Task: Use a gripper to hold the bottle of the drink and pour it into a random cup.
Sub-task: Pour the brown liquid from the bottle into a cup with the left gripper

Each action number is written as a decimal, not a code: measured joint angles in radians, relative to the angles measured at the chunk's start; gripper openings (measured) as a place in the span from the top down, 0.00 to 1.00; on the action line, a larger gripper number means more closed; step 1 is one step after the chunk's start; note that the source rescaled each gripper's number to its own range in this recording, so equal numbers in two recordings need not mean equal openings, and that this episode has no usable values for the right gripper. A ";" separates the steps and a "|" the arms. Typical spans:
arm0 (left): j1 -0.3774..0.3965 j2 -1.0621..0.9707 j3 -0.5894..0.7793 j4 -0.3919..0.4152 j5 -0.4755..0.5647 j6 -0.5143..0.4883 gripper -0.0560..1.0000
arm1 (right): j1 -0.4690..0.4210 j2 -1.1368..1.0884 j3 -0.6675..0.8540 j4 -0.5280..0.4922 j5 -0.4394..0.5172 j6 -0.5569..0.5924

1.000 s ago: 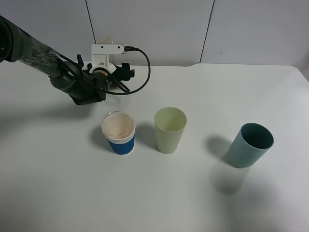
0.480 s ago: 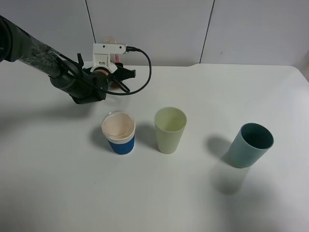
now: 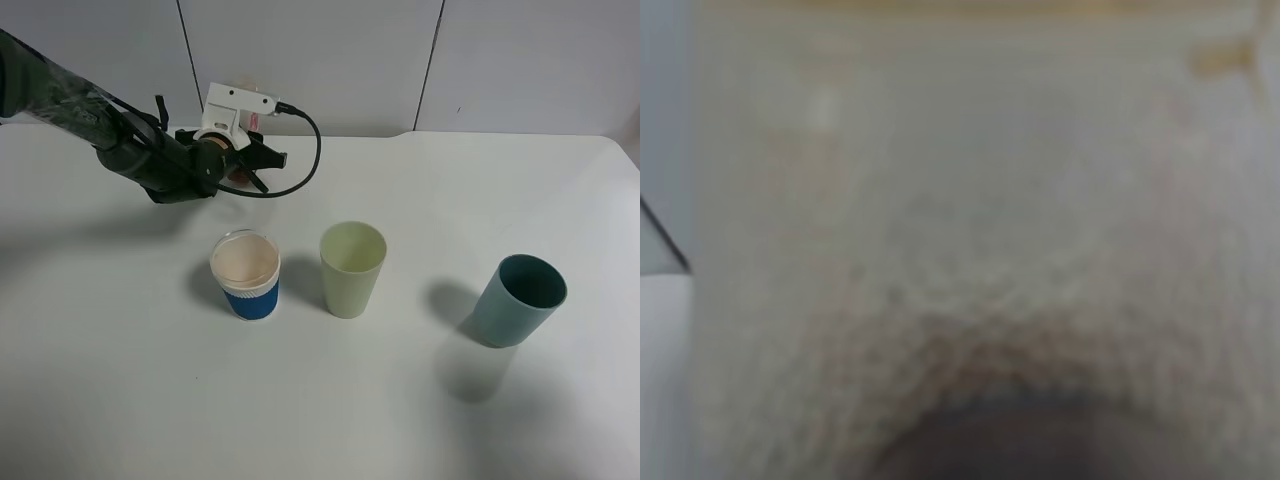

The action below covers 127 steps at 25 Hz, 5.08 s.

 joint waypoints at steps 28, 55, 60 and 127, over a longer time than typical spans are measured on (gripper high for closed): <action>0.000 -0.472 0.267 0.109 0.071 0.001 0.95 | 0.000 0.000 0.000 0.000 0.000 0.000; 0.000 -0.793 0.384 1.207 0.455 -0.998 0.95 | 0.000 0.000 0.000 0.000 0.000 0.000; -0.012 -0.793 0.384 1.511 0.511 -1.308 0.95 | 0.000 0.000 0.000 0.000 0.000 0.000; -0.627 -0.571 0.418 2.184 1.501 -1.570 0.95 | 0.000 0.000 0.000 0.000 0.000 0.000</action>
